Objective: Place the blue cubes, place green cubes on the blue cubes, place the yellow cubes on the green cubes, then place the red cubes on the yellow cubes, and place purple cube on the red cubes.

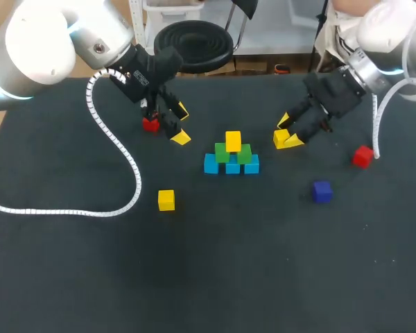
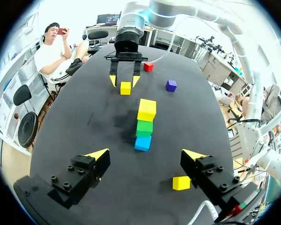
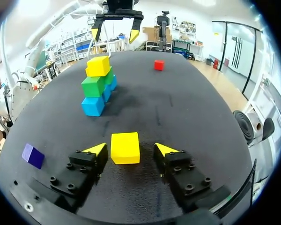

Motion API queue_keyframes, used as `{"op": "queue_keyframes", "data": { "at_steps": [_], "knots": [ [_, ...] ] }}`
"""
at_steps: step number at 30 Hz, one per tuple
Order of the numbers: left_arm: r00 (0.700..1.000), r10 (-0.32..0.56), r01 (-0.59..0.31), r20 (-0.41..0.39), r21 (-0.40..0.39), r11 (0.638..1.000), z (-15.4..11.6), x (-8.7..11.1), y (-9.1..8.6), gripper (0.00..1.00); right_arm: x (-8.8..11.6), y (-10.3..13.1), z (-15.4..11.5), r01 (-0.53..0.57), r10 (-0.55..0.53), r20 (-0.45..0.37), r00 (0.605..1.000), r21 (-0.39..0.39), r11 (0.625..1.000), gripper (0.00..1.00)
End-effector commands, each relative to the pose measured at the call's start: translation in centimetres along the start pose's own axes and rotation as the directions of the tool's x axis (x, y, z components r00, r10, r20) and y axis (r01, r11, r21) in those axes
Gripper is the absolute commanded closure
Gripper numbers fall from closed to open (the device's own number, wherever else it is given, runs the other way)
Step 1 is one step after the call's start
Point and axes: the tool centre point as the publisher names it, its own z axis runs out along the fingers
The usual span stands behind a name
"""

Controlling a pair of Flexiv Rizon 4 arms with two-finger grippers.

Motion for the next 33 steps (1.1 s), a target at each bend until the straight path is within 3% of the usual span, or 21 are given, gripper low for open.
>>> {"op": "queue_keyframes", "data": {
  "at_steps": [1, 3, 5, 8, 13, 26, 33],
  "knots": [
    [1.000, 0.002, -0.002, 0.001, 0.000, 1.000, 0.0, 0.1, 0.0, 0.00, -0.3, 0.4, 0.0, 0.004, -0.004, -0.006, 1.000, 0.026, 1.000, 0.42],
    [1.000, 0.002, -0.002, 0.001, 0.000, 1.000, 0.0, 0.1, 0.0, 0.00, -0.3, 0.4, 0.0, 0.006, -0.006, -0.010, 1.000, 0.024, 1.000, 0.45],
    [1.000, 0.002, -0.002, 0.001, 0.000, 1.000, 0.0, 0.1, 0.0, 0.00, -0.3, 0.4, 0.1, 0.007, -0.007, -0.011, 1.000, 0.022, 1.000, 0.56],
    [1.000, 0.002, -0.002, 0.001, 0.000, 1.000, 0.0, 0.1, 0.0, 0.00, -0.5, 0.5, 0.1, 0.010, -0.010, -0.013, 1.000, 0.020, 1.000, 1.00],
    [1.000, 0.002, -0.002, 0.001, 0.000, 1.000, 0.0, 0.1, 0.0, 0.00, -0.8, 1.0, -0.6, 0.021, -0.021, -0.019, 1.000, 0.025, 0.999, 1.00],
    [1.000, 0.002, -0.002, 0.001, 0.000, 1.000, 0.0, 0.1, 0.0, 0.00, -4.2, 2.0, -3.3, 0.107, -0.107, -0.017, 0.994, 0.030, 0.994, 1.00],
    [1.000, 0.002, -0.002, 0.001, 0.000, 1.000, 0.0, 0.1, 0.0, 0.00, -4.2, 2.0, -3.3, 0.107, -0.107, -0.017, 0.994, 0.030, 0.994, 1.00]
  ]
}}
